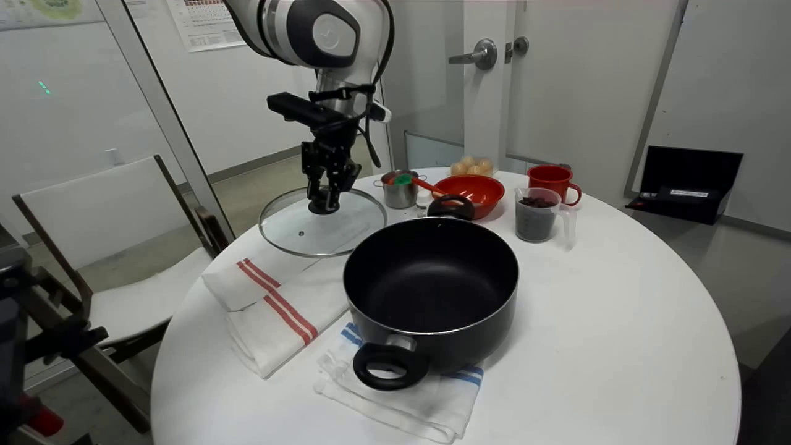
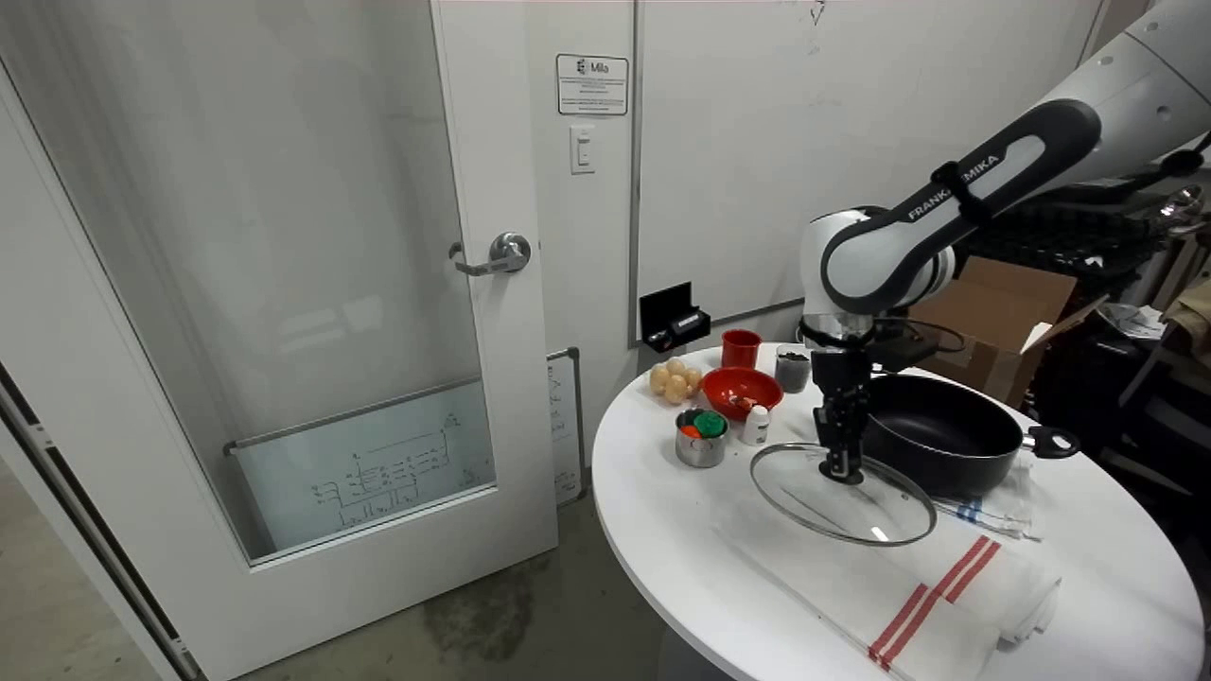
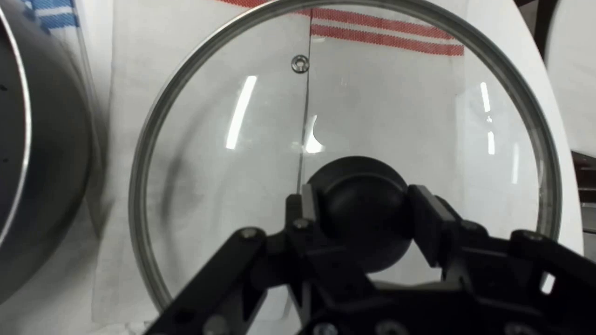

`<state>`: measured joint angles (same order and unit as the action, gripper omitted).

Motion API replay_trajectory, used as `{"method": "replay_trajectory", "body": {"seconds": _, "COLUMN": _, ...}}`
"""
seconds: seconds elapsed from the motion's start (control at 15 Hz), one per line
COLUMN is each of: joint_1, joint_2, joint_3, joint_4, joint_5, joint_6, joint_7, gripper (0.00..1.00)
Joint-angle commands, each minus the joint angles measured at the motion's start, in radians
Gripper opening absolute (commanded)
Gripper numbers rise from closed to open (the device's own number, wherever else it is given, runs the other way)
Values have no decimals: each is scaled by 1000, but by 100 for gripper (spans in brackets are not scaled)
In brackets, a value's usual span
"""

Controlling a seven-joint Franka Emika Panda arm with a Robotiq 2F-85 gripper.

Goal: Remove the lid from the pot

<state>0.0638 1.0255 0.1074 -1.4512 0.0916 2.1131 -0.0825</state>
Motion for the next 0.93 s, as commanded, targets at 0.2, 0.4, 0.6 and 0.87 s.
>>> {"method": "replay_trajectory", "body": {"seconds": 0.2, "joint_1": 53, "joint_2": 111, "joint_3": -51, "joint_4": 123, "joint_5": -33, "joint_6": 65, "joint_7": 108, "gripper": 25}}
{"method": "replay_trajectory", "body": {"seconds": 0.4, "joint_1": 63, "joint_2": 134, "joint_3": -65, "joint_4": 123, "joint_5": -46, "joint_6": 94, "joint_7": 131, "gripper": 25}}
{"method": "replay_trajectory", "body": {"seconds": 0.6, "joint_1": 80, "joint_2": 141, "joint_3": -81, "joint_4": 100, "joint_5": -67, "joint_6": 155, "joint_7": 140, "gripper": 25}}
{"method": "replay_trajectory", "body": {"seconds": 0.87, "joint_1": 100, "joint_2": 136, "joint_3": -92, "joint_4": 69, "joint_5": -94, "joint_6": 212, "joint_7": 164, "gripper": 25}}
